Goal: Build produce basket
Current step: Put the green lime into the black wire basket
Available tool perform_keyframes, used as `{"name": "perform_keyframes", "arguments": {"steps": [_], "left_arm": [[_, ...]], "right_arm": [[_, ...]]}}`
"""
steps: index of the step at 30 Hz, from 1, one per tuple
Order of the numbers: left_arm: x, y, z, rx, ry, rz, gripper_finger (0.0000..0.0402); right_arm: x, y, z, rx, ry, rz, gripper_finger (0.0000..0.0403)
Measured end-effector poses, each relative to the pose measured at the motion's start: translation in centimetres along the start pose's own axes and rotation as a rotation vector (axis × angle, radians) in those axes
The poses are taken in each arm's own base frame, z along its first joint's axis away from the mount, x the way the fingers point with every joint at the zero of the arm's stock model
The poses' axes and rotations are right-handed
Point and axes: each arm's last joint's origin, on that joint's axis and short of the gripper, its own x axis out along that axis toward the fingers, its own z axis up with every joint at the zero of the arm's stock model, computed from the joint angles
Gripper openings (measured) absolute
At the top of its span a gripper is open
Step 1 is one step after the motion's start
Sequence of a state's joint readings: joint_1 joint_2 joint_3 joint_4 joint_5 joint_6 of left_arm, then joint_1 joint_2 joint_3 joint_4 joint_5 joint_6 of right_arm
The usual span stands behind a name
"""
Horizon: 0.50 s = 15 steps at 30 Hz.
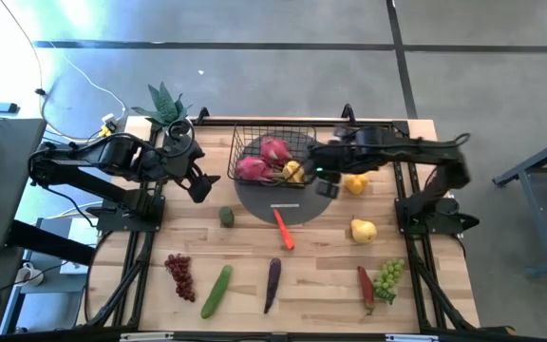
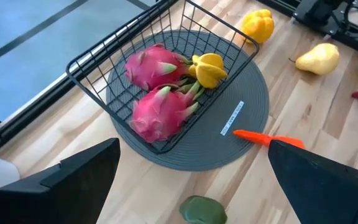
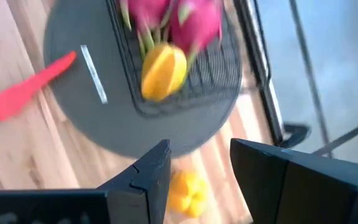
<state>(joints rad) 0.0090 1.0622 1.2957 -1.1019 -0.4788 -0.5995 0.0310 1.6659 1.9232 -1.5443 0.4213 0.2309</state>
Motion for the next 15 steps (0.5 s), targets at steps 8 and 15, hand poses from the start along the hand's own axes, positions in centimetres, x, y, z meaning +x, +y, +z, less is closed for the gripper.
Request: {"name": "perform_keyframes", "arguments": {"steps": [8, 15], "left_arm": [[0.0, 0.0, 0.0, -0.060, -0.003, 0.004, 0.0400], [0.0, 0.1, 0.1, -0.161, -0.019, 0.023, 0.0400]], "right_arm": [[-1.0, -1.9, -6.3, 0.116, -0.105, 0.040, 0.0149], [-1.9, -3.4, -11.0, 0.264, -0.182, 0.075, 0.0149]]}}
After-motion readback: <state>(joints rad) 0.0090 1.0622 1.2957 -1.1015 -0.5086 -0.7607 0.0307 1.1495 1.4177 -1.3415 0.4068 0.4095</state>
